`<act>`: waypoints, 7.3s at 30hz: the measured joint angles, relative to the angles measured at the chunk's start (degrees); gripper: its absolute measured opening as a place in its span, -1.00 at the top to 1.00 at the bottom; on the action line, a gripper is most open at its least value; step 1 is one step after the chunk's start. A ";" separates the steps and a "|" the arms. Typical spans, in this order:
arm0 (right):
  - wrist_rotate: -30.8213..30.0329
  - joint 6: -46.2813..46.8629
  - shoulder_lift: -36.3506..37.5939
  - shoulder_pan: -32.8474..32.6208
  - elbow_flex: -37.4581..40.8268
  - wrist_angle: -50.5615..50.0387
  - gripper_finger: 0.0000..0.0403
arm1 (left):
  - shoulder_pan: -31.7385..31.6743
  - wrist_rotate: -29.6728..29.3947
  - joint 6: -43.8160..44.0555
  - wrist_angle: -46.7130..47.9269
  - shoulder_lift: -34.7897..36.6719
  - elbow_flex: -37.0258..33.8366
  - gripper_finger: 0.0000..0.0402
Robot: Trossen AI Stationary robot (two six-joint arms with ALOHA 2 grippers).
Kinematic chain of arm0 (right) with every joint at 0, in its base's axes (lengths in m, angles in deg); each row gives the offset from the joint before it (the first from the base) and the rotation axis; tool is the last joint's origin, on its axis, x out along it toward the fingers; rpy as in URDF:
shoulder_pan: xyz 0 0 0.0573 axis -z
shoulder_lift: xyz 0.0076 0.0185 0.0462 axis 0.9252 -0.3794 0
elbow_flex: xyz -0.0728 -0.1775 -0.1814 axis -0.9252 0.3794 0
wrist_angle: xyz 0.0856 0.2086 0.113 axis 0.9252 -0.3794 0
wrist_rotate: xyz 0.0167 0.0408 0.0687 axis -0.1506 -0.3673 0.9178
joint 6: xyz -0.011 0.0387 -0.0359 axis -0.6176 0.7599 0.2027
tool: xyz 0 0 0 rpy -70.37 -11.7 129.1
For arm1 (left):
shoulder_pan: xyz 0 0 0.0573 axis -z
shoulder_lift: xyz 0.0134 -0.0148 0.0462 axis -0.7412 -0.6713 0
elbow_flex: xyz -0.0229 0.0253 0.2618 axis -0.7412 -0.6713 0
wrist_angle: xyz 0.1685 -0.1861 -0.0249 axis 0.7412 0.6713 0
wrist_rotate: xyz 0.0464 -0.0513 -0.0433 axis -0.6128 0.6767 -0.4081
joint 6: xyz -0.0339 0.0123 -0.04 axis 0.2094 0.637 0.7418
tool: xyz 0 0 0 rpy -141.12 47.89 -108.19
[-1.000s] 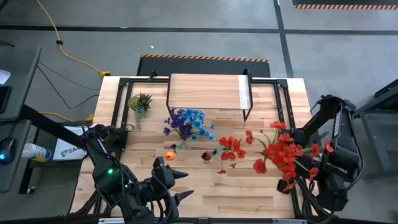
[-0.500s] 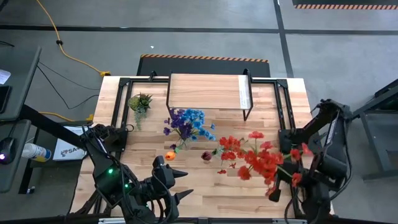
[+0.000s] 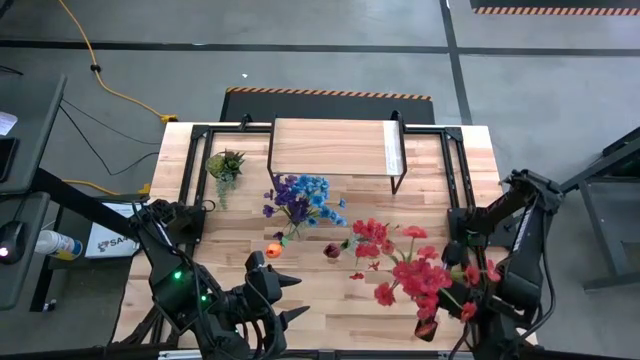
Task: Pick and place flowers into a vace then onto a shelf
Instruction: Put the red flower into the right transparent crystal vase
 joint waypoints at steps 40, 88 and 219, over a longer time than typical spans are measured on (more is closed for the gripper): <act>2.36 0.74 -9.18 3.66 -0.02 4.70 1.00 | -0.02 4.61 -0.02 1.14 -0.04 0.00 -0.45; 3.41 2.59 -10.07 13.01 9.62 9.53 1.00 | -0.02 4.52 -0.07 4.18 -0.04 0.00 -0.45; 10.95 3.68 -5.77 21.40 18.78 12.48 0.34 | 0.00 14.43 4.02 15.76 -0.04 0.02 -0.45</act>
